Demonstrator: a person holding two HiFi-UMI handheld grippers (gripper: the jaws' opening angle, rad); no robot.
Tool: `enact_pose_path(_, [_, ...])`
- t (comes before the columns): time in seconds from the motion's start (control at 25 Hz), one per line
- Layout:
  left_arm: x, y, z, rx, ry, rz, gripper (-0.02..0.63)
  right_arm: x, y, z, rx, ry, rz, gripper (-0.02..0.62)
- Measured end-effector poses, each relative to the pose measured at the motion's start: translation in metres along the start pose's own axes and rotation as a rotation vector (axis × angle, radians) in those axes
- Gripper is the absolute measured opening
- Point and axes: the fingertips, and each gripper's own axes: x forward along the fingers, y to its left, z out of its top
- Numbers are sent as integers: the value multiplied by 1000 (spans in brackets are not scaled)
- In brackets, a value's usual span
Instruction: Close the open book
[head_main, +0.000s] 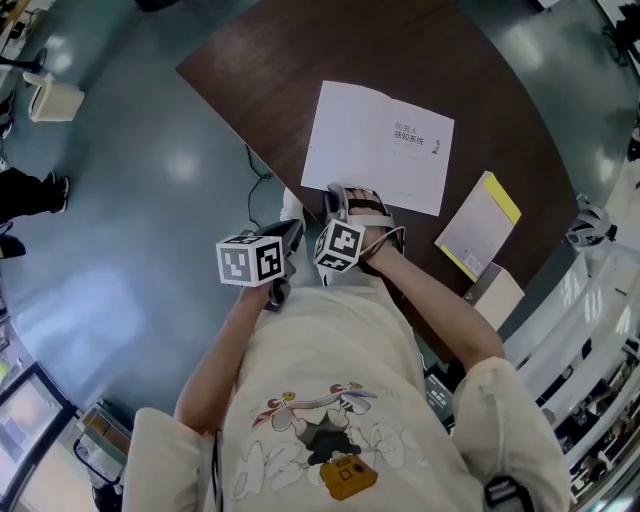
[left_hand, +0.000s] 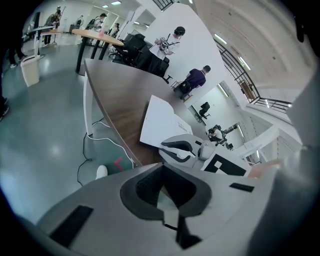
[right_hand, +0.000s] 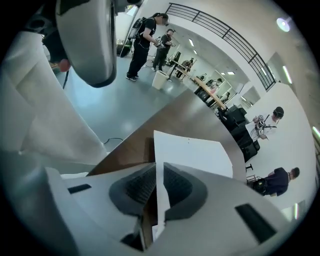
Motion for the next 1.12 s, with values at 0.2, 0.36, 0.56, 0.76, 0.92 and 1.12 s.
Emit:
enact_pose_path(0.2, [1, 1, 0, 11, 14, -4, 6, -19, -7, 5, 24, -45, -81, 23])
enact_pose_path(0.36, [4, -3, 2, 26, 31, -21, 6, -44, -23, 1, 114, -96, -158, 14])
enact_pose_path(0.56, [12, -11, -3, 58, 61, -38, 6, -81, -40, -19, 321, -136, -256, 11])
enact_pose_path(0.76, [24, -29, -7, 108, 98, -65, 6, -110, -50, -53, 502, -110, -329, 9])
enact_pose_path(0.92, [35, -51, -9, 141, 115, -78, 6, -126, -54, -89, 614, -78, -356, 9])
enact_pose_path(1.12, [55, -70, -18, 175, 131, -95, 6, -125, -46, -143, 780, -42, -349, 11])
